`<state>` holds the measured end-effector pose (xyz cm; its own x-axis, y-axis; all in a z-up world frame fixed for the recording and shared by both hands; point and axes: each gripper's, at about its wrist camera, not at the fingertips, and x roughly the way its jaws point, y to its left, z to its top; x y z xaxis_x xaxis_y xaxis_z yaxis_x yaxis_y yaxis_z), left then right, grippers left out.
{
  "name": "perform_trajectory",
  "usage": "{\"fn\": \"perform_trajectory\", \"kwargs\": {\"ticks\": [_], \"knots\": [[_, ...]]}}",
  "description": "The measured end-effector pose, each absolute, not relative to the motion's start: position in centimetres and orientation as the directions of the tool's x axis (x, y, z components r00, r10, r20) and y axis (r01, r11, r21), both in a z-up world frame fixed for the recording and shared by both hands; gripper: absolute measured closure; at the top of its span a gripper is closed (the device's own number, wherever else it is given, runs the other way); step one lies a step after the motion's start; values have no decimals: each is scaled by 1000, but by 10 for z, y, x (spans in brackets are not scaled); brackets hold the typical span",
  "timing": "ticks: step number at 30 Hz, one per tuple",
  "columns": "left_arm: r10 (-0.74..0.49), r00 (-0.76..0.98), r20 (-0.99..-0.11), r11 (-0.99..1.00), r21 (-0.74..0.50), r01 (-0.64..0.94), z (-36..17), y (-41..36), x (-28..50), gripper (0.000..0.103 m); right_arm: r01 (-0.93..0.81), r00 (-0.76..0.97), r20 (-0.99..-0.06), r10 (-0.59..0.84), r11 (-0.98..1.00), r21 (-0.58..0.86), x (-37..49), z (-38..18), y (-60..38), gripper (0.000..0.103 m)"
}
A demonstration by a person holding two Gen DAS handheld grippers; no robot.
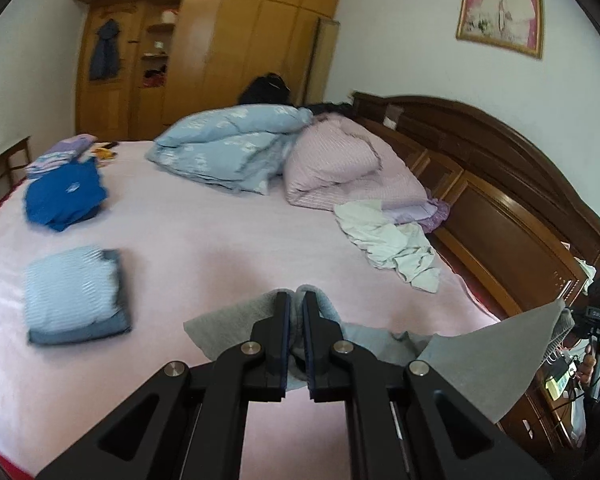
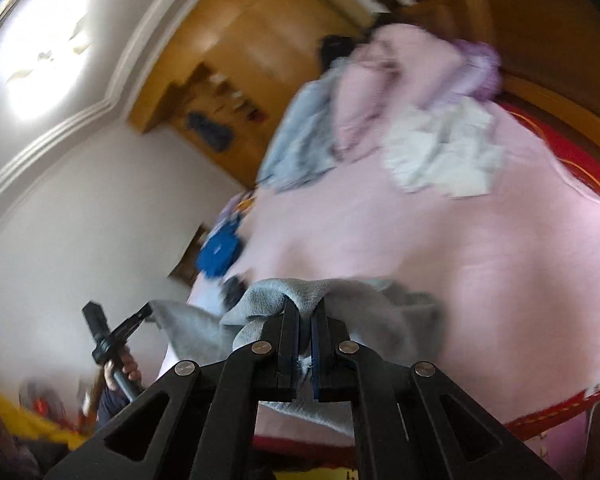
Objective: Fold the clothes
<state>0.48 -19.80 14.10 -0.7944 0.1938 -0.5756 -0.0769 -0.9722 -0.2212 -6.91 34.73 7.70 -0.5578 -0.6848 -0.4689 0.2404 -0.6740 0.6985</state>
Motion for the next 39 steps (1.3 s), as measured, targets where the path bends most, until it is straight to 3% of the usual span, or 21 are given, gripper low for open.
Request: {"fn": "perform_trajectory", "kwargs": {"ticks": [6,11,14,17,20,23,27,32,39], "knots": [[209,-710,-672,-976,-186,-112,104,-136,-134,98,-27,-609,-611,-506,-756,654,-168,24,412,97],[69,-586,-807,-997,-70,-22,35,-86,-234,96,-226,-556,-765,-326,-826,517,-249,-21,447,91],[-30,-539,-842,-999,40,-7,2,-68,-254,96,-249,-529,-791,-308,-834,491,-262,-40,446,91],[21,-548,-836,-1000,-16,-13,-4,-77,-243,96,-175,-531,-814,-237,-909,379,-255,-37,426,91],[72,-556,-828,-997,-73,-20,-10,-85,-232,96,-55,-511,-802,-309,-919,390,-245,-44,396,91],[122,-564,-817,-991,-129,-28,-16,-93,-221,89,122,-433,-755,-492,-862,492,-214,-52,345,90],[168,-538,-826,-985,-160,-63,-36,-100,-182,69,267,-285,-698,-657,-754,601,-166,-74,279,89],[200,-472,-858,-979,-193,-64,-79,-101,-140,67,216,-249,-713,-656,-755,619,-135,-94,282,89],[241,-425,-872,-970,-230,-78,-117,-87,-151,67,99,-255,-728,-636,-767,634,-102,-107,316,89]]}}
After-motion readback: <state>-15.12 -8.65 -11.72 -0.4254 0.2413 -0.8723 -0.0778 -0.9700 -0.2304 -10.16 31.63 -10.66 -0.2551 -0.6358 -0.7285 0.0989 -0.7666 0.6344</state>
